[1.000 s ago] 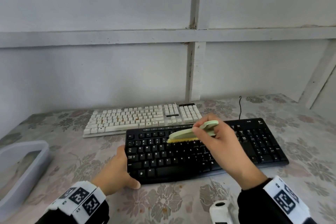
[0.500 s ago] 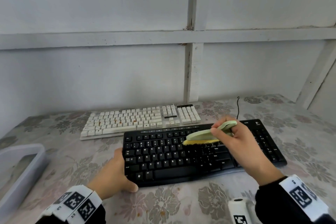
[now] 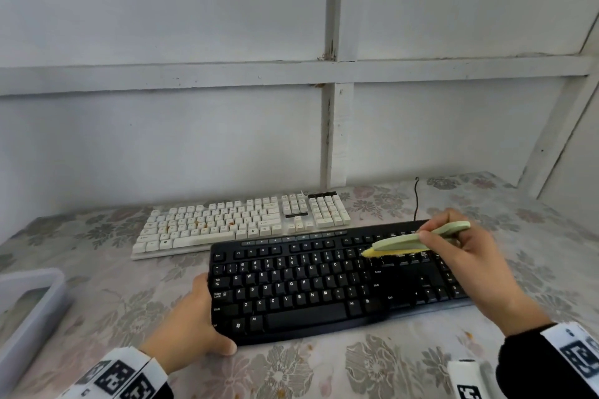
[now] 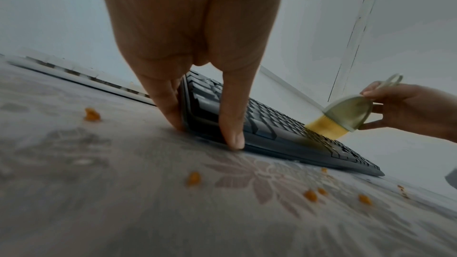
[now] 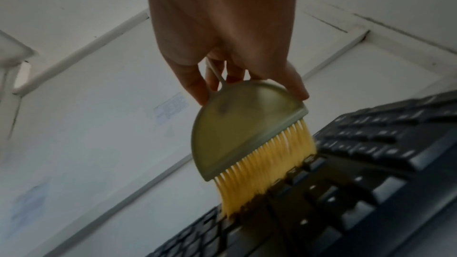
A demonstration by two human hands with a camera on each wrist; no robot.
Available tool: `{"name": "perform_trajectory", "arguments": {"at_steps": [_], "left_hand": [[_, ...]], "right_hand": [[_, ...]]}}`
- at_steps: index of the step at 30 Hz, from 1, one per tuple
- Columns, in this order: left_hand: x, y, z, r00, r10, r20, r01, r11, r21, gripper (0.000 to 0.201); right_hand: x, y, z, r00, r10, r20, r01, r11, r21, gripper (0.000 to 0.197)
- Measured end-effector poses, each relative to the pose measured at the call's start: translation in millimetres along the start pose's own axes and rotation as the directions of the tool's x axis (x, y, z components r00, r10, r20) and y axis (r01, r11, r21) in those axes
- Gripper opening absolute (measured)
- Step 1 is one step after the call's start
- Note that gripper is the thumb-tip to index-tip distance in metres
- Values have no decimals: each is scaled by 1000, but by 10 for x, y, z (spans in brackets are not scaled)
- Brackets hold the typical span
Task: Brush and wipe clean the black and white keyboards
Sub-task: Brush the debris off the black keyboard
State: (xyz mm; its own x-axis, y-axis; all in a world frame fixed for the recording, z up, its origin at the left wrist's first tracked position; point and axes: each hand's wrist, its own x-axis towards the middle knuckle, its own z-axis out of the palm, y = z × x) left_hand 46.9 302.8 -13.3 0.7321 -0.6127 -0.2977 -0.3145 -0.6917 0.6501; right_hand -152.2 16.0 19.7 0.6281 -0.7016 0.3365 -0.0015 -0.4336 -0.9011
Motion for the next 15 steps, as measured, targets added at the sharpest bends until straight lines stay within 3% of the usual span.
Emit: {"name": "perform_trajectory", "arguments": {"at_steps": [4,7,10,15], "left_hand": [[2,4,-2,1000,3,0,-3,1000,3,96],[0,3,-2,1000,3,3,-3,1000,-12,96],[-2,-4,0,1000,8,-1,-8,1000,-20,96],[0,-5,4,1000,18,-8,-18,999,-27,94]], "right_hand": [[28,70,-224,996,-34,-82,27,996,-84,11],[54,97,-302,989,-56,-140,58,998,6,12],[40,92,-274,995,-36,-92,51,985,167,11],[67,204,-328,998,-59,-26,59,998,22,17]]}}
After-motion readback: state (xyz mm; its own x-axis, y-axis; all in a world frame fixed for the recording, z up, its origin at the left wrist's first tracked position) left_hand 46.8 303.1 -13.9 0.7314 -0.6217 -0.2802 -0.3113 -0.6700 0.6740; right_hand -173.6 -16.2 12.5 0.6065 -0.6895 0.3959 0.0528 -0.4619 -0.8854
